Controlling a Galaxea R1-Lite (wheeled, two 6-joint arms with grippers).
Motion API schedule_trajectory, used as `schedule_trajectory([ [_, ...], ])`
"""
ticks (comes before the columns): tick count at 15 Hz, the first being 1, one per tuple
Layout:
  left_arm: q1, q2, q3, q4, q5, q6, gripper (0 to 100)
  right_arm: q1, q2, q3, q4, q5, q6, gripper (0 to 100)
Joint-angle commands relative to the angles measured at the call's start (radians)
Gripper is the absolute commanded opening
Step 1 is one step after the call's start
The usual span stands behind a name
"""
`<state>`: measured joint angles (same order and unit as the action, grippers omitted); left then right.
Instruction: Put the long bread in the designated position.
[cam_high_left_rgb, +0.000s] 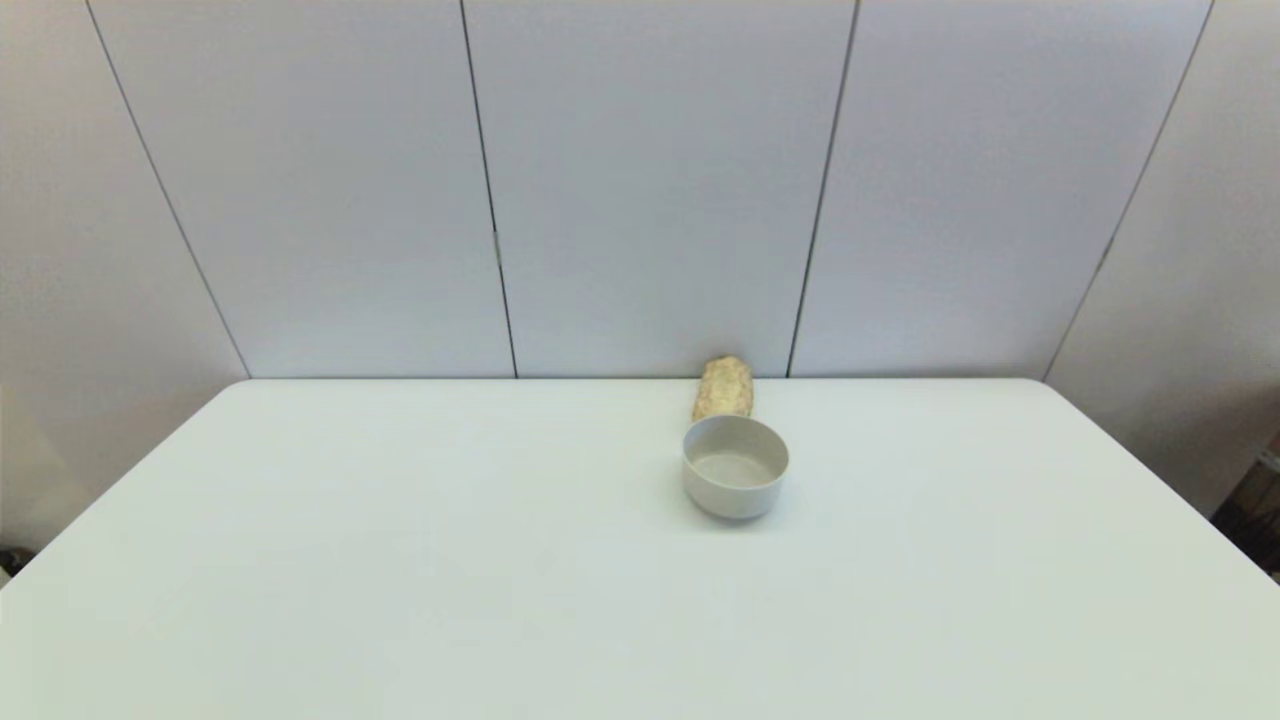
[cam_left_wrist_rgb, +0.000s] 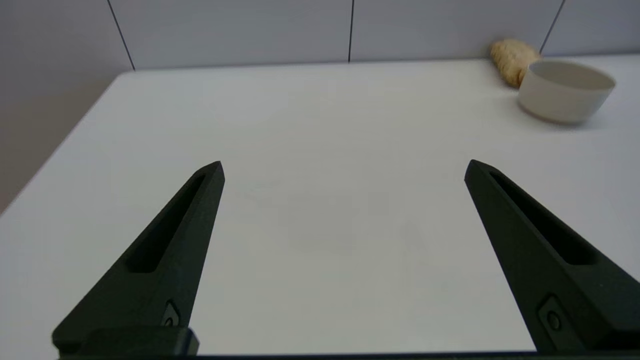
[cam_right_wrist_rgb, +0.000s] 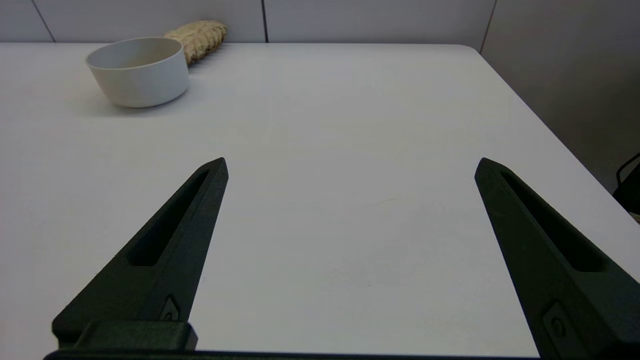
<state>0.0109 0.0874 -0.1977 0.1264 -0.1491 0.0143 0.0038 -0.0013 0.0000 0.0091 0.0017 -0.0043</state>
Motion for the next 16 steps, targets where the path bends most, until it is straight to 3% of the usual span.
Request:
schedule_trajectory([
  [1, -0.005, -0.087, 0.118, -0.001, 0.010, 0.044, 100, 0.001, 0.001, 0.000, 0.000, 0.000, 0.000, 100],
  [5, -0.005, -0.087, 0.126, -0.030, 0.014, 0.049, 100, 0.001, 0.001, 0.000, 0.000, 0.000, 0.000, 100],
  [9, -0.006, -0.087, 0.193, -0.111, 0.117, 0.102, 100, -0.001, 0.001, 0.000, 0.000, 0.001, 0.000, 100],
  [16, -0.006, -0.087, 0.199, -0.129, 0.118, 0.052, 100, 0.001, 0.001, 0.000, 0.000, 0.001, 0.000, 100],
])
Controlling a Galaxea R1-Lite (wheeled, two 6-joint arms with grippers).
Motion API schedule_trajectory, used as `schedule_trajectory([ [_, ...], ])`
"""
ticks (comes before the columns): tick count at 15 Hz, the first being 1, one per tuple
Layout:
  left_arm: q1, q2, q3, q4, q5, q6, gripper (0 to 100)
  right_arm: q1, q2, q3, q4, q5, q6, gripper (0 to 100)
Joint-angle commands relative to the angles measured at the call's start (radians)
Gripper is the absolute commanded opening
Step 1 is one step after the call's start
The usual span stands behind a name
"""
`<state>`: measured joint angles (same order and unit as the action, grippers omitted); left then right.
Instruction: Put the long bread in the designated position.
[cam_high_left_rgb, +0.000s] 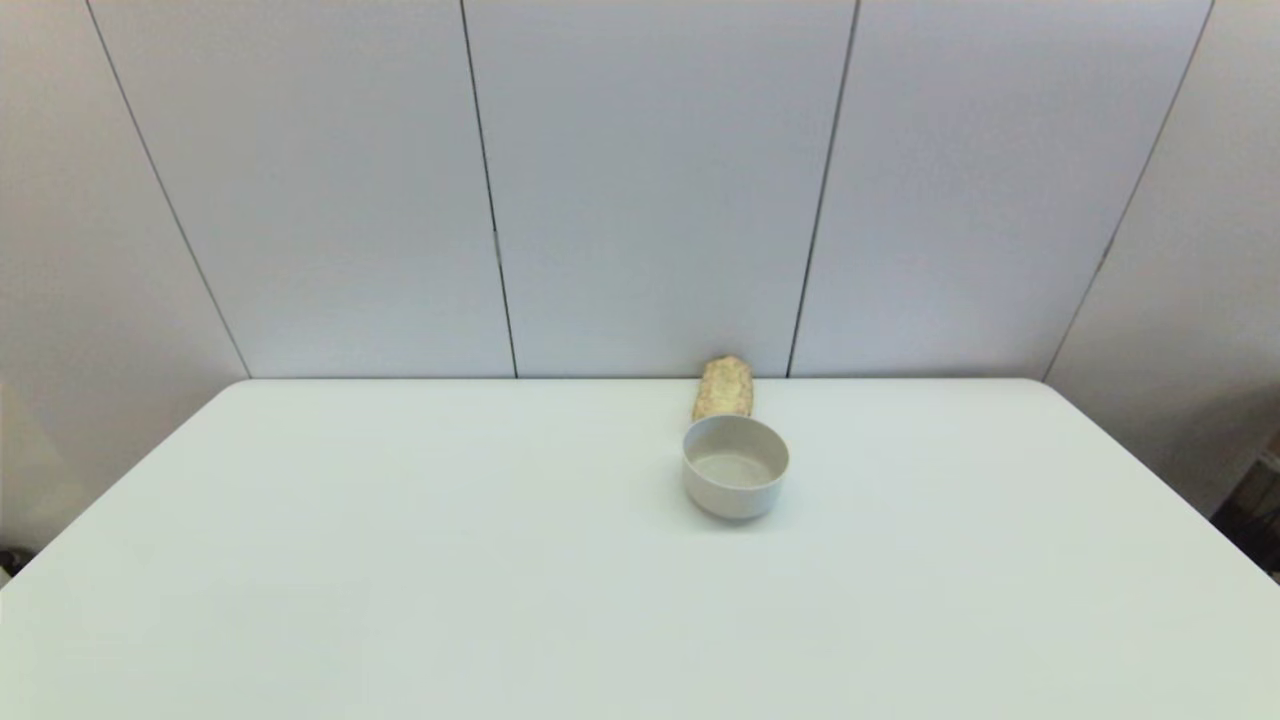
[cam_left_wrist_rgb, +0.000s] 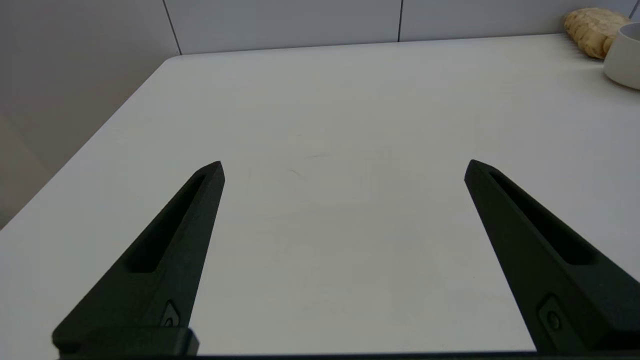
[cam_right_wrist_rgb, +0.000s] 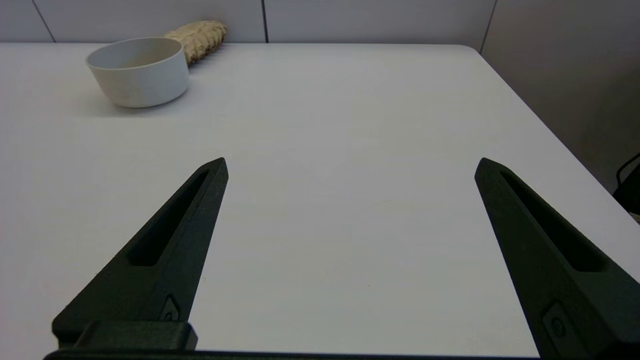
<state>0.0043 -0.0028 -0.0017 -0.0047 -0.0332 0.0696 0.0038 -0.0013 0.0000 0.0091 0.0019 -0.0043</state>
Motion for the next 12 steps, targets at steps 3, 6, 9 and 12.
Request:
schedule_trajectory([
  [3, 0.000, 0.003, 0.003, 0.002, 0.003, -0.004, 100, 0.001, 0.001, 0.000, 0.000, 0.000, 0.000, 100],
  [6, 0.000, 0.003, 0.003, 0.002, 0.003, -0.004, 100, 0.001, 0.001, 0.000, 0.000, 0.001, 0.000, 100],
  [9, 0.000, 0.003, 0.003, 0.002, 0.003, -0.004, 100, 0.001, 0.001, 0.000, 0.000, 0.000, 0.000, 100],
  [12, 0.000, 0.003, 0.003, 0.002, 0.003, -0.004, 100, 0.001, 0.001, 0.000, 0.000, 0.001, 0.000, 100],
])
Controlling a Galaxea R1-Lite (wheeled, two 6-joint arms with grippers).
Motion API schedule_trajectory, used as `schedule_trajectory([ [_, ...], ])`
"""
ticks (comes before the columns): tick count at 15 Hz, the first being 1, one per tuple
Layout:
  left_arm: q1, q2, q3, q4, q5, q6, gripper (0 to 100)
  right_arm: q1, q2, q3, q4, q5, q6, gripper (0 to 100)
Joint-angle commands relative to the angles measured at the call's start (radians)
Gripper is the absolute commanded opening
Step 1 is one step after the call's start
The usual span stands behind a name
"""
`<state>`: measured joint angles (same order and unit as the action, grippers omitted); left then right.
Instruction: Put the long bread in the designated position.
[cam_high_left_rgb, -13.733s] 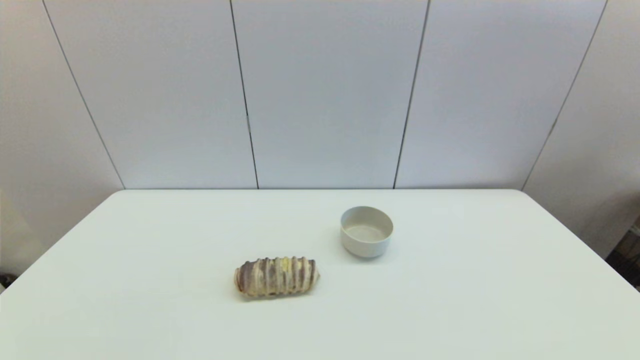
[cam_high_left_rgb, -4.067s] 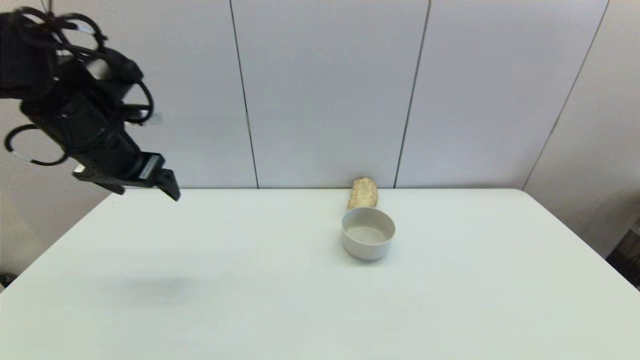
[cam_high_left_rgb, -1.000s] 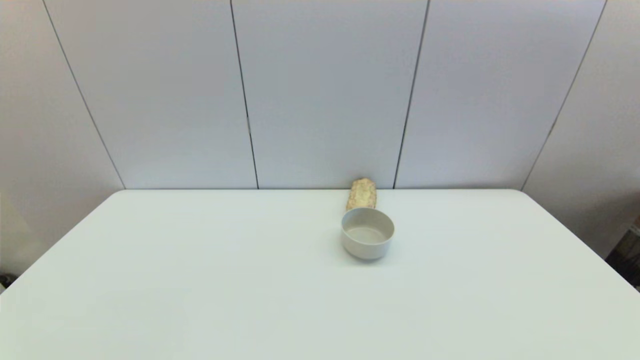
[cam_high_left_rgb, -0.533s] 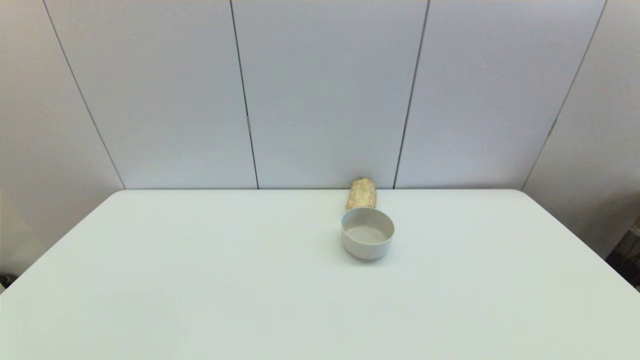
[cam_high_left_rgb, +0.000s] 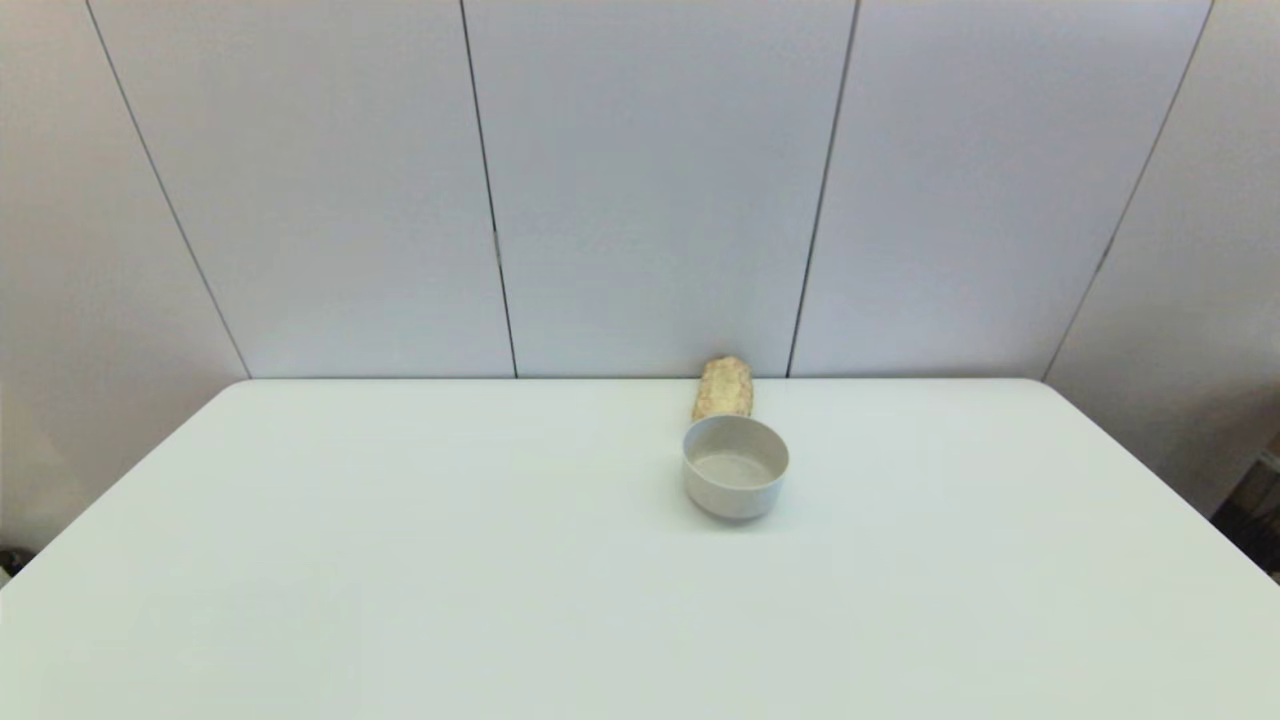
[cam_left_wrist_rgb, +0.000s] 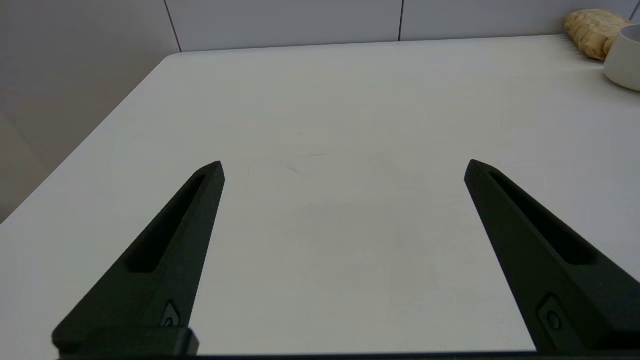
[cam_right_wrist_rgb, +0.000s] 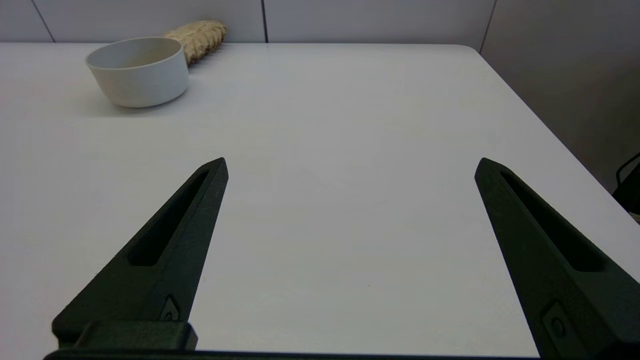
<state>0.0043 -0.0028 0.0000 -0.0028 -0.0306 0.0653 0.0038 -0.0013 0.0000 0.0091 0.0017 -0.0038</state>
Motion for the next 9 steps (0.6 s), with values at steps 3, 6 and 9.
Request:
schedule_trajectory([
  [3, 0.000, 0.003, 0.002, 0.000, 0.000, 0.001, 100, 0.001, 0.001, 0.000, 0.000, 0.000, -0.001, 100],
  [6, 0.000, 0.003, 0.002, 0.000, 0.000, 0.001, 100, 0.001, 0.001, 0.000, 0.000, 0.001, -0.001, 100],
  [9, 0.000, 0.003, 0.002, 0.000, 0.000, 0.001, 100, 0.001, 0.001, 0.000, 0.000, 0.001, -0.001, 100],
])
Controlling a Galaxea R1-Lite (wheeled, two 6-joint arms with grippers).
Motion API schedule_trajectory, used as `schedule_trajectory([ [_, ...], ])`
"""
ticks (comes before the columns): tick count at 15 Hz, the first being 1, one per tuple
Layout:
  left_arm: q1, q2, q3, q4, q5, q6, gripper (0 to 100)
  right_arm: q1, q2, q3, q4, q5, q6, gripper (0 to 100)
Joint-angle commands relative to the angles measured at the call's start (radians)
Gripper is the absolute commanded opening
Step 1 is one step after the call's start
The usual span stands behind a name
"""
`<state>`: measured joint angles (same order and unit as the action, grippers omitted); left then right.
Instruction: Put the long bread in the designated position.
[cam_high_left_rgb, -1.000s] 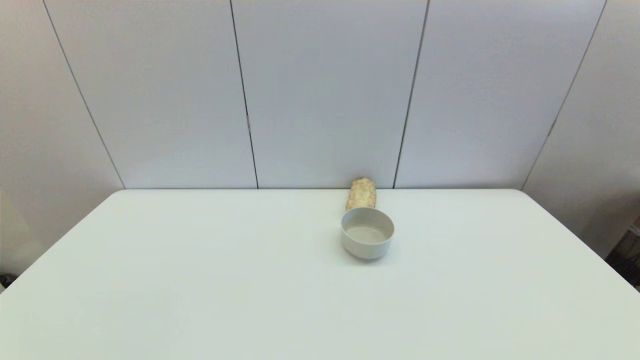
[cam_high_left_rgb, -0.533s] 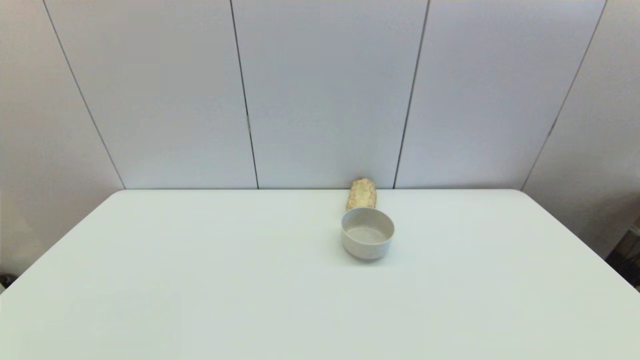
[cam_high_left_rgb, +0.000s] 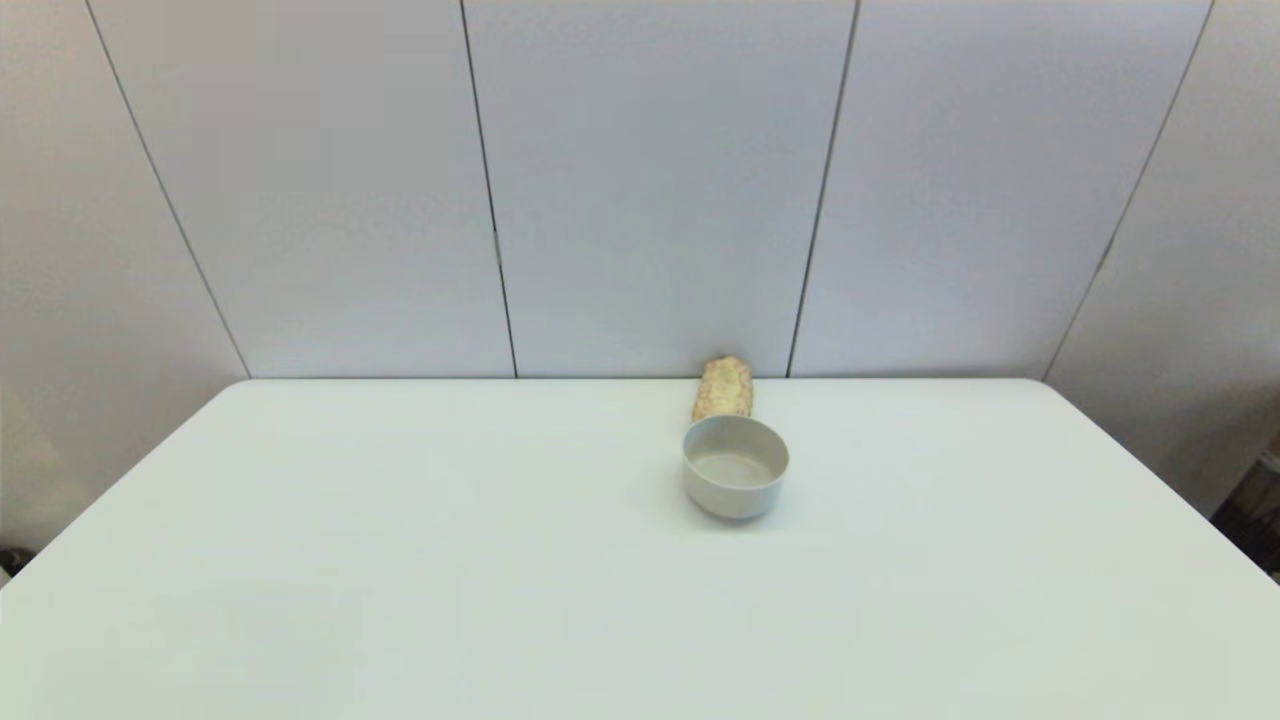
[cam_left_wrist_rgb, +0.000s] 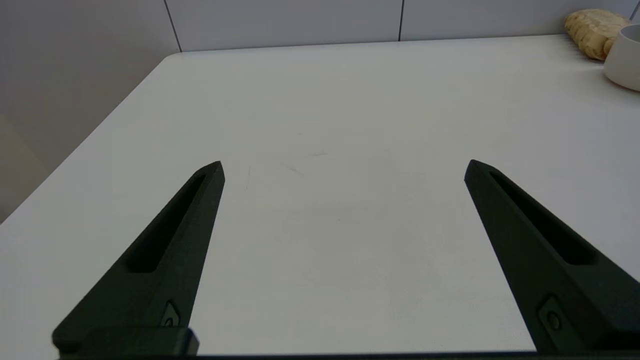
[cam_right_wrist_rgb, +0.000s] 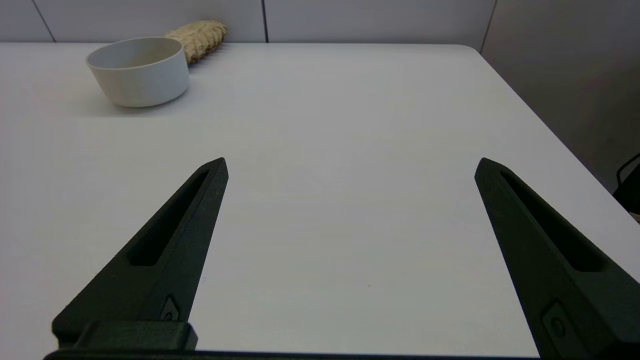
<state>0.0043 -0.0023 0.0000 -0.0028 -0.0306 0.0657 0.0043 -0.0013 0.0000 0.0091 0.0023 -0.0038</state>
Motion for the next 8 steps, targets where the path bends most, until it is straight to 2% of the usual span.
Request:
schedule_trajectory([
  [1, 0.000, 0.002, 0.002, 0.000, 0.000, 0.000, 100, -0.001, 0.001, 0.000, 0.000, 0.001, -0.002, 100],
  [8, 0.000, 0.002, 0.002, 0.000, 0.000, 0.000, 100, -0.001, 0.001, 0.000, 0.002, 0.001, -0.005, 100],
])
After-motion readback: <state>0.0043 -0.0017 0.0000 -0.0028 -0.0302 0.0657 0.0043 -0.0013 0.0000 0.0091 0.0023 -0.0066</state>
